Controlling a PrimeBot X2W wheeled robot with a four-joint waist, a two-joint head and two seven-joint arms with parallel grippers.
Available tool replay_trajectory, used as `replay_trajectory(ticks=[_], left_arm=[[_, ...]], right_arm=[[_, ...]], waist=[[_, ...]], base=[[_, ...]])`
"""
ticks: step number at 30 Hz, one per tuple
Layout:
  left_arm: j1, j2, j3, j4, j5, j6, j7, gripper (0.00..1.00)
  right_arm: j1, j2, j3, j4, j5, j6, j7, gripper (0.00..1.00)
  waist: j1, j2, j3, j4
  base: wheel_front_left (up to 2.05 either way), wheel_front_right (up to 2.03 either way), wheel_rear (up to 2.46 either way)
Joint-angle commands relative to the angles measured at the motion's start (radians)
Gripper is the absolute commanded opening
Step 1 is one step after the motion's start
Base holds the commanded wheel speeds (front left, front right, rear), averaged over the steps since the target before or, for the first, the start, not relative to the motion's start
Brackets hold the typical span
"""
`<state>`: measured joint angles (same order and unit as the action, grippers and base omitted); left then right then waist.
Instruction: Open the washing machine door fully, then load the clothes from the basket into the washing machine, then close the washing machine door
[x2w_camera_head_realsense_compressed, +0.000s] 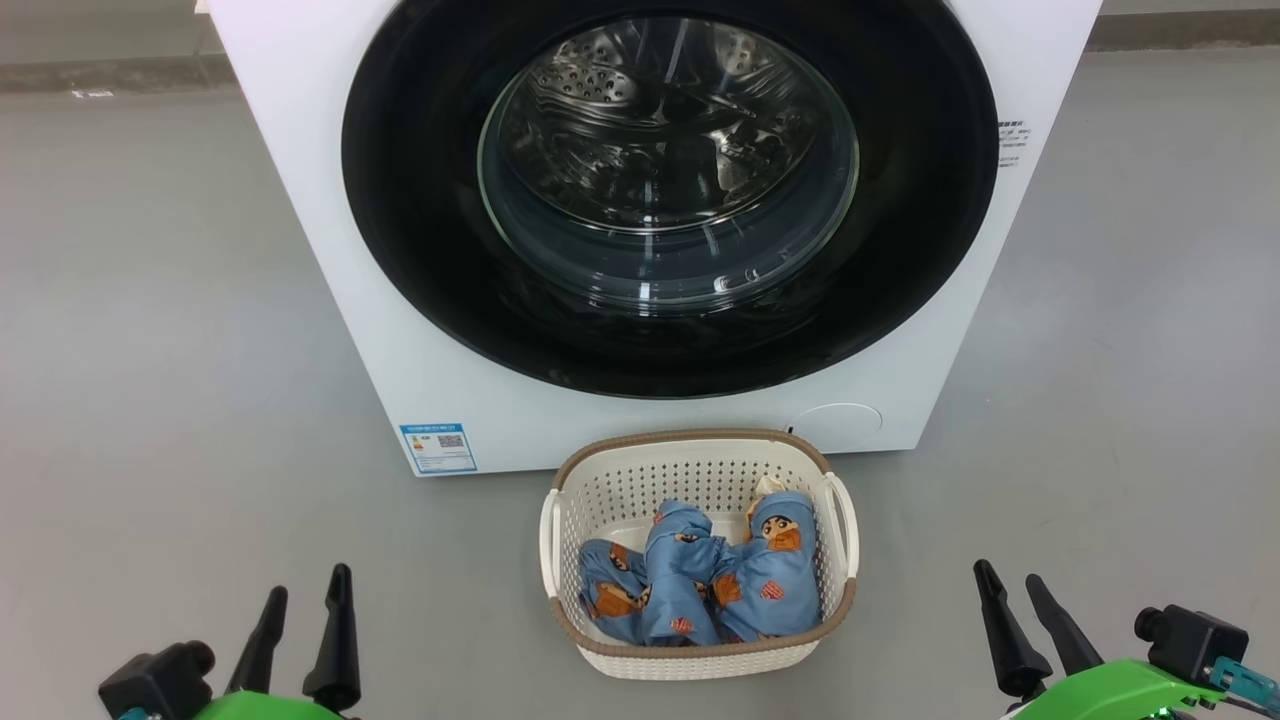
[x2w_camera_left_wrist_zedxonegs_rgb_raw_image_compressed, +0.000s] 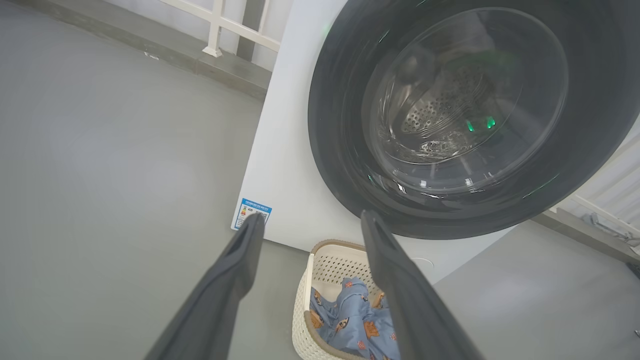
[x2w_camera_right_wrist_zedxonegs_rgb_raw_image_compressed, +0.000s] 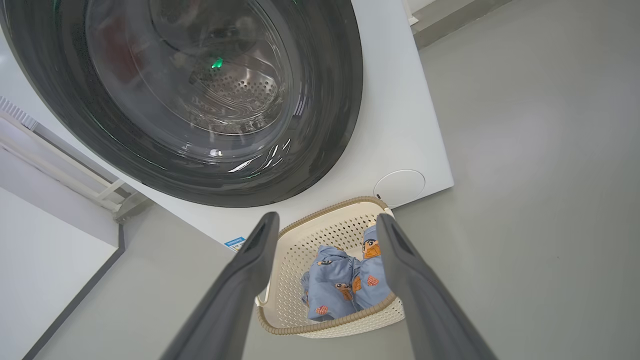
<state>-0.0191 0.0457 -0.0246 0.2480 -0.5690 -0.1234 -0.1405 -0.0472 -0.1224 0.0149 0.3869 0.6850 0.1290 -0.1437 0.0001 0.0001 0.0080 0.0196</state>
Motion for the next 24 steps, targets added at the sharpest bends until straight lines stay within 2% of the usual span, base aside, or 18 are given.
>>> replay_trajectory(ticks=[1, 24], left_arm=[[-0.024, 0.019, 0.019, -0.034, 0.044, -0.005, -0.018, 1.00], [-0.031, 0.029, 0.005, -0.046, 0.303, -0.006, -0.083, 1.00]], right_arm=[[-0.046, -0.018, 0.021, -0.018, -0.039, 0.001, -0.016, 1.00], [-0.048, -0.035, 0.024, -0.017, -0.269, 0.002, -0.080, 1.00]], waist=[[-0.0001, -0.0001, 0.000, 0.000], [-0.0001, -0.0001, 0.009, 0.004]], base=[[0.00, 0.00, 0.00], [0.00, 0.00, 0.00]])
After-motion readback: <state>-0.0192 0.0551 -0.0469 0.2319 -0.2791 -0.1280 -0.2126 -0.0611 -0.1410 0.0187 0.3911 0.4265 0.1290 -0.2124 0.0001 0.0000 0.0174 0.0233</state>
